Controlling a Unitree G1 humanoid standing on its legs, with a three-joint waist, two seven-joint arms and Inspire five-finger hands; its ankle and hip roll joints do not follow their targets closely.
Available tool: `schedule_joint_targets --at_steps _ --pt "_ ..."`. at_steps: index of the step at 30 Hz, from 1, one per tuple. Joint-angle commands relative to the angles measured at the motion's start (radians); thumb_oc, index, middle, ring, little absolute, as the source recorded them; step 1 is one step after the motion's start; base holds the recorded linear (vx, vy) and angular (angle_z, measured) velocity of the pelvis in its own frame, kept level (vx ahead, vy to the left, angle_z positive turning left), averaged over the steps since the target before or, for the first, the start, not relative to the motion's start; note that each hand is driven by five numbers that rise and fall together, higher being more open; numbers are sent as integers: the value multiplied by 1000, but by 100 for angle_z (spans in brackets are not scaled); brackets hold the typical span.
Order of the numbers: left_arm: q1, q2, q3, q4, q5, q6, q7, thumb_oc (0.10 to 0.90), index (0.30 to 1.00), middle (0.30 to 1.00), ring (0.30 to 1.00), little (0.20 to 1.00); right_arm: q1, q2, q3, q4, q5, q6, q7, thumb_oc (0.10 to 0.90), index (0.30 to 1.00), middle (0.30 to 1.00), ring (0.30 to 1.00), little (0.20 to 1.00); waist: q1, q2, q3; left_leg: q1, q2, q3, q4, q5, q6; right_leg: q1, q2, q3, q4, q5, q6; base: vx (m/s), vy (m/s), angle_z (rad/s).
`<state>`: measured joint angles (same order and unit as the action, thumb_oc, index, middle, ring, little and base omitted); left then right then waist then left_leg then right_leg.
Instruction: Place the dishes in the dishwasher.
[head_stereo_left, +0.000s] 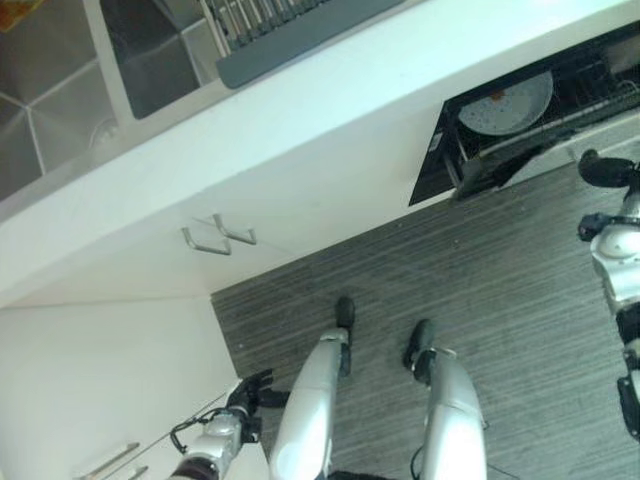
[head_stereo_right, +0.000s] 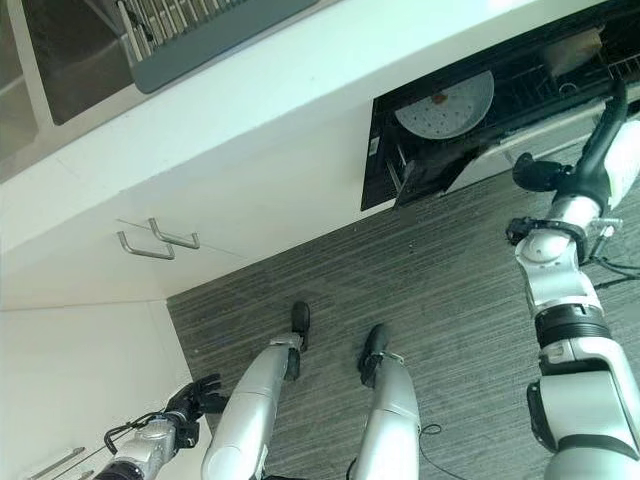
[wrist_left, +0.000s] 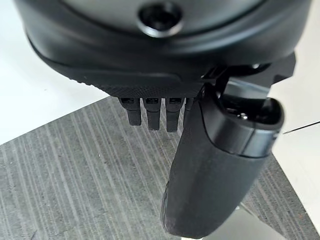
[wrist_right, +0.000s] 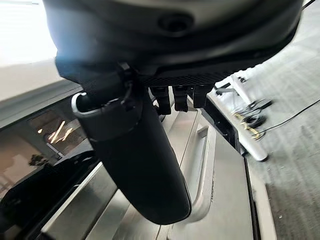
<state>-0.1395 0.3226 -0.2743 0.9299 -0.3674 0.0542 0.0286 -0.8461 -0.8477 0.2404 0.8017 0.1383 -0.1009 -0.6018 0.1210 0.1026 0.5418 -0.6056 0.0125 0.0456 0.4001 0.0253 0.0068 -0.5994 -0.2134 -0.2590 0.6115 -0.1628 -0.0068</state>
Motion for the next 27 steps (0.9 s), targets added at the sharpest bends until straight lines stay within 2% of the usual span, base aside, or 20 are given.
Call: schedule_joint_targets --at_steps 1,7,17,22,27 --pt "69 78 -24 -44 38 -26 -14 800 900 900 900 900 -190 -80 115 -119 -147 -146 43 800 900 900 900 900 62 -12 -22 45 -26 -59 7 -134 32 56 25 43 -20 -63 36 0 0 0" --pt "77 95 -40 -71 36 -23 -18 800 900 900 900 900 -358 -59 208 -139 -155 -110 49 800 900 900 900 900 96 -9 -22 37 -37 -78 3 -126 33 59 21 26 -25 -60 38 2 10 5" --pt "94 95 -48 -57 34 -59 -23 800 900 900 900 900 -456 -15 265 -125 -130 -134 60 800 900 900 900 900 126 4 -22 32 -43 -90 -18 -111 32 63 10 9 -37 -56 40 -3 9 2" --pt "94 89 -46 -55 35 -67 -24 800 900 900 900 900 -449 5 262 -137 -138 -113 81 800 900 900 900 900 128 5 -22 36 -46 -92 -27 -107 33 68 11 9 -47 -54 41 0 0 0" --pt "96 90 -36 -56 17 -67 -23 800 900 900 900 900 -383 25 222 -142 -77 -114 110 800 900 900 900 900 119 0 -22 55 -42 -89 -31 -114 35 85 14 14 -63 -48 45 2 0 1"
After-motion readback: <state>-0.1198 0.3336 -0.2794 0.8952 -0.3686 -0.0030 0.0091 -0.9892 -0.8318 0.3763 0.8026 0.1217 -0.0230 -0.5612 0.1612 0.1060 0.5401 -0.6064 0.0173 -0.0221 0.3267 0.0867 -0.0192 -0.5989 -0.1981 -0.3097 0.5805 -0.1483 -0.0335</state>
